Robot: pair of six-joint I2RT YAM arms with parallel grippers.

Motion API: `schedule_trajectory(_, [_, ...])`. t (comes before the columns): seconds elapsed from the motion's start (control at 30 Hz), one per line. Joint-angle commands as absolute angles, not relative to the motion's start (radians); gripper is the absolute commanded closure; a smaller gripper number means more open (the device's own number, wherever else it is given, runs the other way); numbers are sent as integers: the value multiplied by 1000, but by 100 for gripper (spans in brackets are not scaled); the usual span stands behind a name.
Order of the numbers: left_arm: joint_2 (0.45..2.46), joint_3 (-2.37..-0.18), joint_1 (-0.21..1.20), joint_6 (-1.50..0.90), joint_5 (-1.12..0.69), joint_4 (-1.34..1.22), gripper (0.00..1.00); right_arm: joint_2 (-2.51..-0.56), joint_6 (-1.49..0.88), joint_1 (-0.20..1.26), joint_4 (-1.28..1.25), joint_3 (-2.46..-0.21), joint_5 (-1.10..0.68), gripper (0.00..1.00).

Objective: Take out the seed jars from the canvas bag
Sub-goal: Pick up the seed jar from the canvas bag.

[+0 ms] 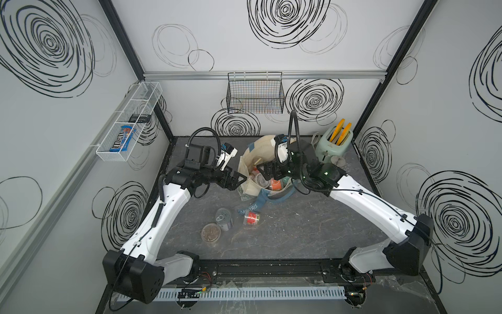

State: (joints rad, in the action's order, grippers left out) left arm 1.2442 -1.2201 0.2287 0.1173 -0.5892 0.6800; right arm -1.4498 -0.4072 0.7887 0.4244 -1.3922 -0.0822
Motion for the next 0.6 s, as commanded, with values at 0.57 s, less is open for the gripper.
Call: schedule_trajectory(0.57, [1200,-1155,235,210,-496,665,4,-1691,-977,770,708,-1545,-204,3])
